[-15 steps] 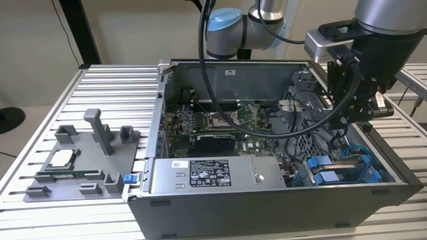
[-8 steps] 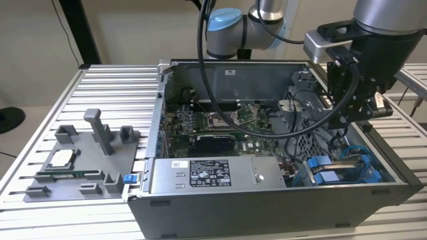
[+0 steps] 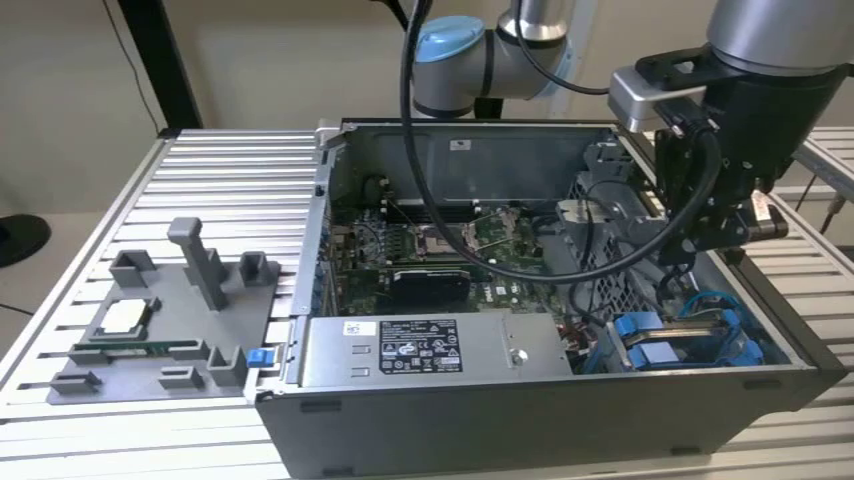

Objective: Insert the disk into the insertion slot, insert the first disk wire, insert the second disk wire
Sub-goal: 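Insert the first disk wire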

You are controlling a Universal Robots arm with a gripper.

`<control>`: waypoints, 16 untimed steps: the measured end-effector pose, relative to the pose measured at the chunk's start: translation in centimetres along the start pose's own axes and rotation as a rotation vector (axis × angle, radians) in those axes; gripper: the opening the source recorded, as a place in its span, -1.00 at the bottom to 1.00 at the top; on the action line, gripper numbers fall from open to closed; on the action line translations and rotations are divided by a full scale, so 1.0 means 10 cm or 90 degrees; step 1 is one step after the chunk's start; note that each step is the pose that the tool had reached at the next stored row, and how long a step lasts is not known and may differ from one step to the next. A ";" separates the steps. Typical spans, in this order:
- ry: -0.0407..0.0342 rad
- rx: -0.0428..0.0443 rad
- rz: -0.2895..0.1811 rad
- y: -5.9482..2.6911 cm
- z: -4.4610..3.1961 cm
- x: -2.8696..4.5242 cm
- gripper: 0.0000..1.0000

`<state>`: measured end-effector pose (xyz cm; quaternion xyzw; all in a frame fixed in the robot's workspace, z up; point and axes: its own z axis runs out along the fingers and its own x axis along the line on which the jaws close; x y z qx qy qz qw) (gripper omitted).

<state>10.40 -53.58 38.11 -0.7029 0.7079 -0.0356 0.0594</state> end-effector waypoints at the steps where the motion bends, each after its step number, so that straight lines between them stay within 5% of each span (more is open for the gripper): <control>1: 0.0029 -0.0006 0.000 -0.012 0.007 0.000 -1.00; 7: 0.0150 -0.0126 -0.002 -0.141 0.044 0.000 -1.00; 13: 0.0219 -0.0373 -0.002 -0.307 0.087 0.000 -1.00; 16: 0.0238 -0.0434 -0.002 -0.367 0.112 0.000 -1.00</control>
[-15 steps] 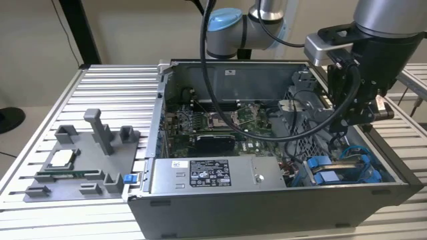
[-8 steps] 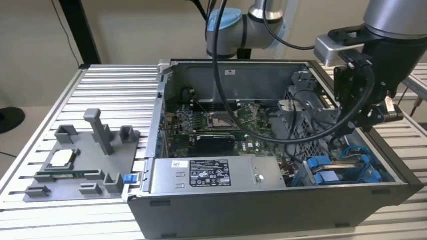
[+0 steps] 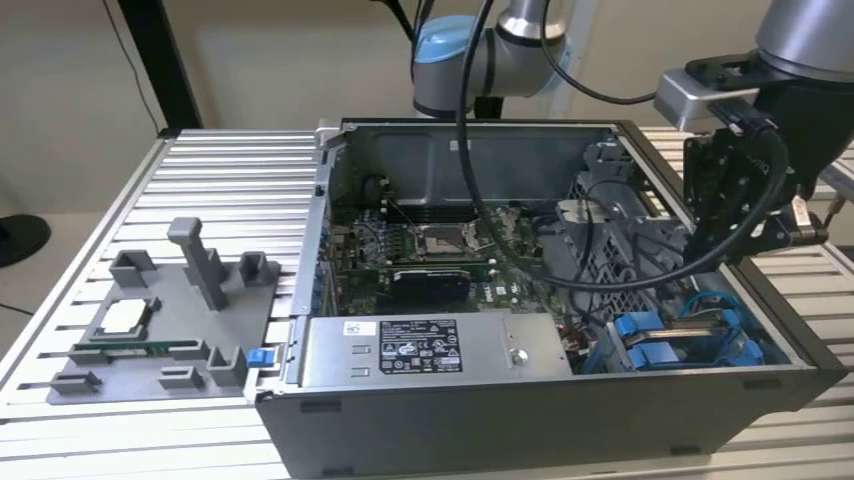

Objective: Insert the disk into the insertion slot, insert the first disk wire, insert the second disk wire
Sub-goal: 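Insert the first disk wire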

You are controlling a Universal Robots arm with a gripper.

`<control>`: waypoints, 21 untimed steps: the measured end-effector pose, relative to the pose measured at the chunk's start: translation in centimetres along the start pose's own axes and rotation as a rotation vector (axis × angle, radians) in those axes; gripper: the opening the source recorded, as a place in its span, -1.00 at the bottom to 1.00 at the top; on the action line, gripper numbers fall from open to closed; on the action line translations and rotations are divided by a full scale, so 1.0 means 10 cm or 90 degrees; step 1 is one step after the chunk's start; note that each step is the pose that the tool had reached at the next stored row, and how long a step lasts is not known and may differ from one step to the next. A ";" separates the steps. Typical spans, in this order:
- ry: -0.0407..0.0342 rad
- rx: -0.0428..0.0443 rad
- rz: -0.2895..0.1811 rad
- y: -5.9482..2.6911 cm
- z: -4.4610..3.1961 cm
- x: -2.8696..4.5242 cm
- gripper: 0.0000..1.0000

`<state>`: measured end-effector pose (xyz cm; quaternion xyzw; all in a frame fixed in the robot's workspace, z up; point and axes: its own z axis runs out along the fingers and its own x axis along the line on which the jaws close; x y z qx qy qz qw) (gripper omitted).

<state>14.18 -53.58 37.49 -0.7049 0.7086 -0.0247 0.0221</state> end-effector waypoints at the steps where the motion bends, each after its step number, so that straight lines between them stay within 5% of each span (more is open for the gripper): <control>1: 0.0003 -0.0009 0.000 -0.016 0.006 0.000 -1.00; 19: 0.0005 -0.0015 0.000 -0.052 0.041 0.000 -1.00; 21: 0.0006 -0.0049 0.000 -0.056 0.056 0.000 -1.00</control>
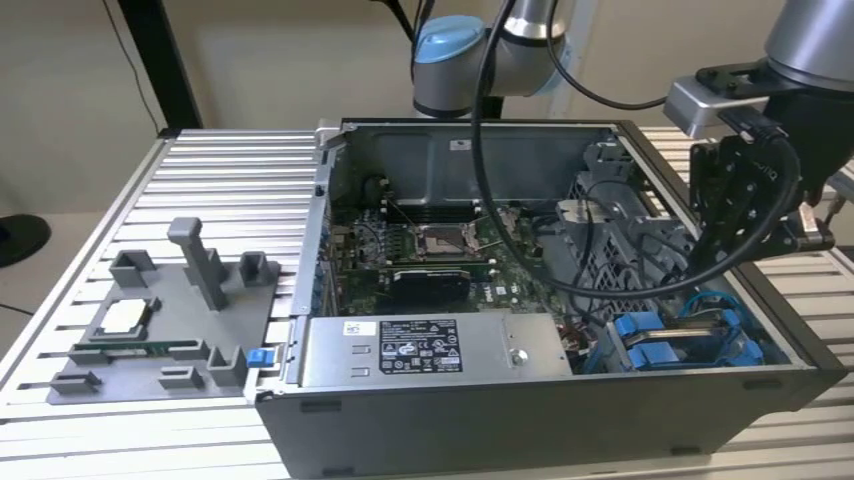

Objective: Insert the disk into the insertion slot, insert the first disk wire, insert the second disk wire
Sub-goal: 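Insert the first disk wire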

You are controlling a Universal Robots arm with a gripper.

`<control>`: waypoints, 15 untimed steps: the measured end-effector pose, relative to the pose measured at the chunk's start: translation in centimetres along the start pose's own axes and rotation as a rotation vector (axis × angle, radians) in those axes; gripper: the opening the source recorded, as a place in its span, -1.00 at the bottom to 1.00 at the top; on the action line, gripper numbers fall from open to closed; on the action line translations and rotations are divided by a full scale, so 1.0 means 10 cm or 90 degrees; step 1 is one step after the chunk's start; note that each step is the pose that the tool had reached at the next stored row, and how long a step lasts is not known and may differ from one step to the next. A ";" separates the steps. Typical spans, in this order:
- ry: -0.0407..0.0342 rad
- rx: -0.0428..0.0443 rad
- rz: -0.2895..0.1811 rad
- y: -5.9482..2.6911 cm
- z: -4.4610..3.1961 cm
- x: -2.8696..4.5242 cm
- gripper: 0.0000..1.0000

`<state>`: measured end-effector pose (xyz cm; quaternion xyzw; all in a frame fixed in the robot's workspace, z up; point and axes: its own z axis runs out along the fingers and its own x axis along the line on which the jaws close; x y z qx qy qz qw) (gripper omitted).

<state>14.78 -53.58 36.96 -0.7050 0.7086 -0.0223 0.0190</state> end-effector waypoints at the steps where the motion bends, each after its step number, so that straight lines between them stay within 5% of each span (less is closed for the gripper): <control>1: 0.0001 -0.0027 0.000 -0.003 0.005 0.001 -1.00; 6: 0.0002 -0.0243 0.000 -0.040 0.028 0.050 -1.00; 15: 0.0004 -0.0649 0.000 -0.080 0.045 0.324 -1.00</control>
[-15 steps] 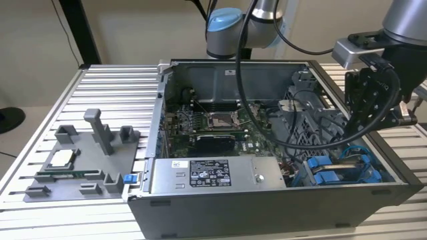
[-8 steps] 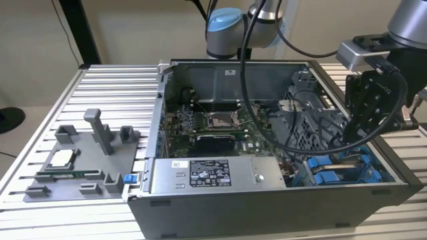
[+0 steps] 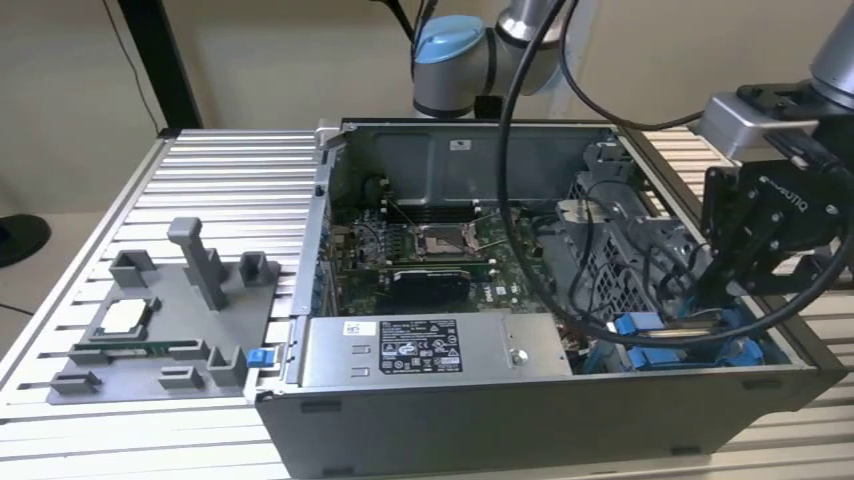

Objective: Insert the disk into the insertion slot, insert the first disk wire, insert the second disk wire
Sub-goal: 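Insert the first disk wire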

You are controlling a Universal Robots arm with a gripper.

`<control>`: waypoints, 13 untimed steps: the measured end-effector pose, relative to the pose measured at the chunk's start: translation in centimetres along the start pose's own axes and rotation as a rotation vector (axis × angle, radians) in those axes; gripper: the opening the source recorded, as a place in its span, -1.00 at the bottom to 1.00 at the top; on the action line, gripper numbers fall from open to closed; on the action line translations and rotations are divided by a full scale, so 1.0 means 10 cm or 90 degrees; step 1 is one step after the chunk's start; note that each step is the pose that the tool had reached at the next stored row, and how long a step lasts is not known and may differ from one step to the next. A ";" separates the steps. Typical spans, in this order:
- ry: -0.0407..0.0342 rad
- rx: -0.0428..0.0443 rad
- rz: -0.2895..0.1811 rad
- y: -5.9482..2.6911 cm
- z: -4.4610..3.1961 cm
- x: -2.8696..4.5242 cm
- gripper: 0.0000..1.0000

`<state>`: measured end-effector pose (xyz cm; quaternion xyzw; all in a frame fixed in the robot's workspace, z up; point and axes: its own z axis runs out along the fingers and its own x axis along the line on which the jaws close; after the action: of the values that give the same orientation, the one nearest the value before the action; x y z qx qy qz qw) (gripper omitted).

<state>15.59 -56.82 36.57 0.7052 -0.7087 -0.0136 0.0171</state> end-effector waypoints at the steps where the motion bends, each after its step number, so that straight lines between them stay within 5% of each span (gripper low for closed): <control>1: 0.0000 -0.0040 0.000 -0.003 0.001 0.030 -1.00; 6: 0.0001 -0.0205 0.000 -0.011 0.007 0.148 -1.00; 13: 0.0001 -0.0214 0.000 -0.012 0.007 0.157 -1.00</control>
<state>15.70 -58.39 36.51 0.7049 -0.7083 -0.0255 0.0290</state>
